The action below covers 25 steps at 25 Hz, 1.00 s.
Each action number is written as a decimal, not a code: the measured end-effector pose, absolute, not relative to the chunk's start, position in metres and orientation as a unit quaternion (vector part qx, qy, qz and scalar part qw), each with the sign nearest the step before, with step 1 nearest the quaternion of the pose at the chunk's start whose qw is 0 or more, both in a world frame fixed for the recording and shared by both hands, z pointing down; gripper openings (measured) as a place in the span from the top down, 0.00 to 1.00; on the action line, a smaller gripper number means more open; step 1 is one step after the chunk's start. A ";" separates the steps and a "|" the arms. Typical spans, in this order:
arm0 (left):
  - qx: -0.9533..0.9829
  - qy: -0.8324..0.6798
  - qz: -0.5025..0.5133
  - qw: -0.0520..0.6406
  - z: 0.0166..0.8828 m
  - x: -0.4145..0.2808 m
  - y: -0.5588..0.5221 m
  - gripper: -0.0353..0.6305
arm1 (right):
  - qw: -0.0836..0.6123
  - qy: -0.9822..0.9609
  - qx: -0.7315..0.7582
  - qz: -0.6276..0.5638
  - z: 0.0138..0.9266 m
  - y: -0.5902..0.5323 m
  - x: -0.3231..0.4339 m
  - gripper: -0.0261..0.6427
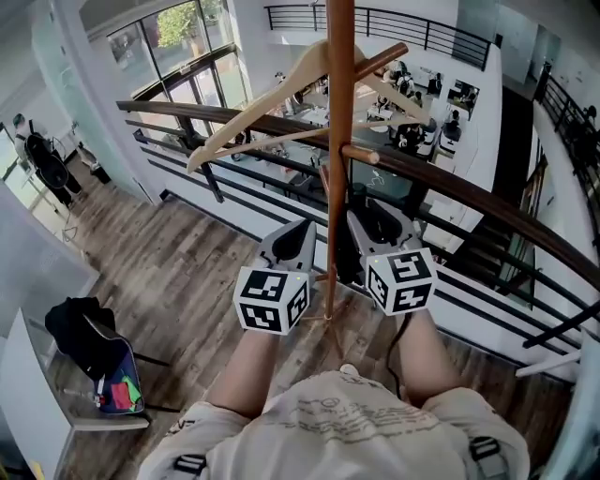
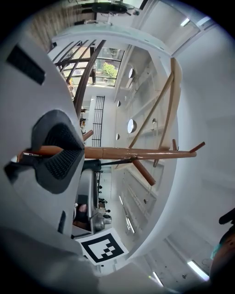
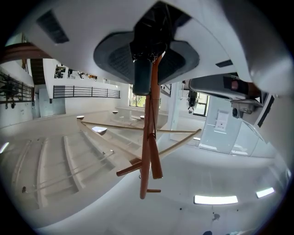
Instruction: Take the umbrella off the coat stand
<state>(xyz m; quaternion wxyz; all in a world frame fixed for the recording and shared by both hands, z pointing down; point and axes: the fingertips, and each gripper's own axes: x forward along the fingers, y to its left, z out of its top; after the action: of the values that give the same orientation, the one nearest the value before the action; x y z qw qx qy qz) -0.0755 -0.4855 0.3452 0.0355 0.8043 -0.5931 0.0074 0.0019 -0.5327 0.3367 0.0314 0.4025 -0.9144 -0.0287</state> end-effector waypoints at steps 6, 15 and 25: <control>0.792 -0.609 0.005 0.036 0.343 -0.071 -0.502 0.94 | 0.052 -0.925 0.375 -0.029 0.343 -0.553 -0.003 0.72; 0.772 -0.634 0.003 0.046 0.354 -0.081 -0.508 0.94 | 0.053 -0.941 0.333 -0.029 0.347 -0.560 -0.017 0.72; 0.762 -0.645 0.008 0.049 0.357 -0.089 -0.503 0.94 | 0.045 -0.952 0.303 -0.021 0.345 -0.560 -0.019 0.72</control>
<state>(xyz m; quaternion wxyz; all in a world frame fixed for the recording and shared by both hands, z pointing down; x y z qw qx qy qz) -0.0888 -0.5031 0.3571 0.0495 0.7621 -0.6455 0.0082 -0.0188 -0.5598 0.3454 0.0449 0.3030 -0.9517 -0.0213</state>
